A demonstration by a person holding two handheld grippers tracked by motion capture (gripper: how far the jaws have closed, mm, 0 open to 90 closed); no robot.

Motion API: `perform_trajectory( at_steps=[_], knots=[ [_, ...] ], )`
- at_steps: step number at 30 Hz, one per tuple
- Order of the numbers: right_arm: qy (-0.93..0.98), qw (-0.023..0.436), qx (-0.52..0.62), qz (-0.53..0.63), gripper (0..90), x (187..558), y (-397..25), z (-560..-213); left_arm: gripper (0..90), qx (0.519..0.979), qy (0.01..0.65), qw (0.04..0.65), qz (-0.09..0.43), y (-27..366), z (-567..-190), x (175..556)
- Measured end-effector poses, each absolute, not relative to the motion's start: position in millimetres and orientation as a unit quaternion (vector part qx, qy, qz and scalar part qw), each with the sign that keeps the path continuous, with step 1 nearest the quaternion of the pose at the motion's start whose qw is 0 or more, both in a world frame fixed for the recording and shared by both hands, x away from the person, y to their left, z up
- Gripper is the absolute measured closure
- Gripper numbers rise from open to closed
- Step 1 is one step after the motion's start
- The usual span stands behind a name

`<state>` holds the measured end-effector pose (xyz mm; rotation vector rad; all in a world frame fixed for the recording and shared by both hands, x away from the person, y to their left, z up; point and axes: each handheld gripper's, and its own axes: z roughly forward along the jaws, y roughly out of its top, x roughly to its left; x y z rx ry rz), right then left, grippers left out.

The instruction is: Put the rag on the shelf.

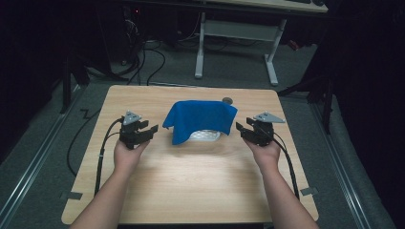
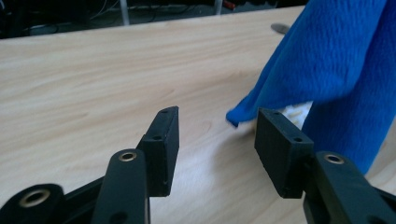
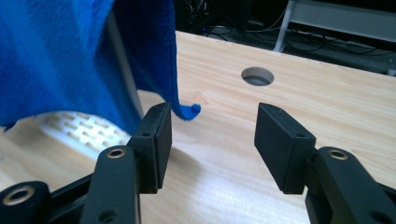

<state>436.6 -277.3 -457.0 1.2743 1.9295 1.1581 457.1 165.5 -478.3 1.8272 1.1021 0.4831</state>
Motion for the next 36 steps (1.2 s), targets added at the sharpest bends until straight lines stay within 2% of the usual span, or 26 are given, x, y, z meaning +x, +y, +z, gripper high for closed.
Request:
perform_trajectory(
  at_steps=[16, 26, 29, 32, 36],
  knots=[
    [0.736, 0.304, 0.435, 0.419, 46.7, 373, -278, -465, 48.4, 0.739, 0.444, 0.474, 0.176, 187, -495, 393],
    [0.750, 0.275, 0.442, 0.408, 44.1, 316, -273, -491, 45.2, 0.770, 0.419, 0.455, 0.156, 174, -518, 334],
    [0.754, 0.278, 0.439, 0.401, 44.6, 297, -274, -501, 43.6, 0.791, 0.409, 0.436, 0.132, 167, -518, 317],
    [0.761, 0.268, 0.444, 0.388, 44.4, 281, -275, -507, 43.1, 0.791, 0.402, 0.444, 0.123, 162, -520, 298],
    [0.785, 0.270, 0.422, 0.363, 44.9, 277, -271, -514, 42.7, 0.814, 0.379, 0.415, 0.143, 150, -526, 292]
  ],
)
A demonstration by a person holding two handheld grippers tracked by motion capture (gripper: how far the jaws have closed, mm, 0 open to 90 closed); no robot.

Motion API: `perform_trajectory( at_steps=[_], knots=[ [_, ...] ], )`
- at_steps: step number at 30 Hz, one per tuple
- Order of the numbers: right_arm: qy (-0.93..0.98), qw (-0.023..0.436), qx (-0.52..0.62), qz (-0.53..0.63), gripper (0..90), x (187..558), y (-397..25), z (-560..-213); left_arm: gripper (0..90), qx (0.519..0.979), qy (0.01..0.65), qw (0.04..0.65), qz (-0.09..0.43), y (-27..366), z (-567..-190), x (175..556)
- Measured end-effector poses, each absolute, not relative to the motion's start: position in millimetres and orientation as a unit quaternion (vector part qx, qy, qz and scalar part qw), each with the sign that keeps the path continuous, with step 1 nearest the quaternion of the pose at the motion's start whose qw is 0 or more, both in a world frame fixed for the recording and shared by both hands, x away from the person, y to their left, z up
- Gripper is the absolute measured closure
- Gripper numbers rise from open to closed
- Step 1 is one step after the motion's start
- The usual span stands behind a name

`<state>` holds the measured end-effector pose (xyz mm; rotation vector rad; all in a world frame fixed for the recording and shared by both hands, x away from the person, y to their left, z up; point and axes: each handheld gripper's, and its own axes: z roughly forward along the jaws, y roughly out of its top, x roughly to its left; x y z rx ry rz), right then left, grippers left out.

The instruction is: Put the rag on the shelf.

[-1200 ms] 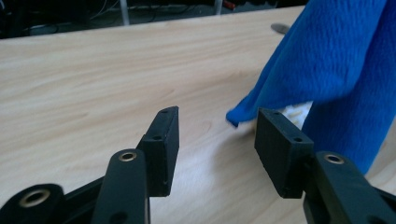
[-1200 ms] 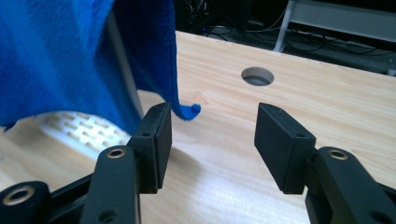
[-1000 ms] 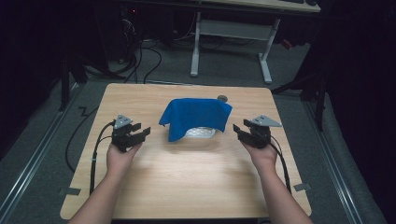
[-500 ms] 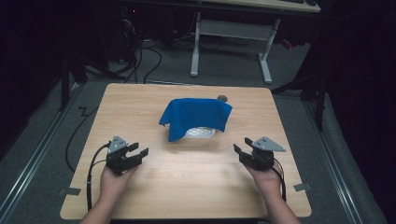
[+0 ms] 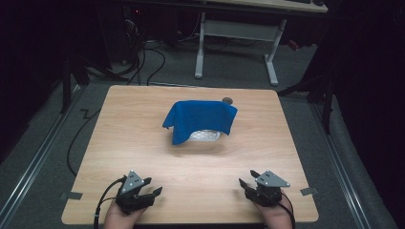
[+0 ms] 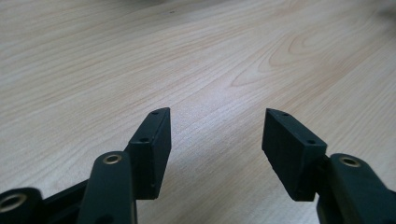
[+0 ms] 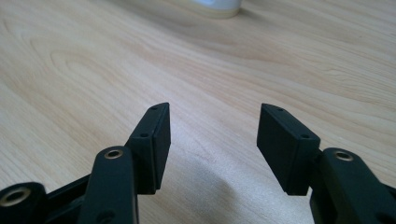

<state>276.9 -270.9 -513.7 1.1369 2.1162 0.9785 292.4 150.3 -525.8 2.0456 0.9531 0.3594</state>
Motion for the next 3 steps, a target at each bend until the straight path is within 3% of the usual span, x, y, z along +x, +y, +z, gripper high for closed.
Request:
perform_trajectory(
  at_steps=[3],
  knots=[
    [0.787, 0.262, 0.423, 0.365, 44.7, 281.7, -270.0, -515.5, 42.7, 0.816, 0.383, 0.411, 0.139, 149.6, -528.0, 296.8]
  ],
)
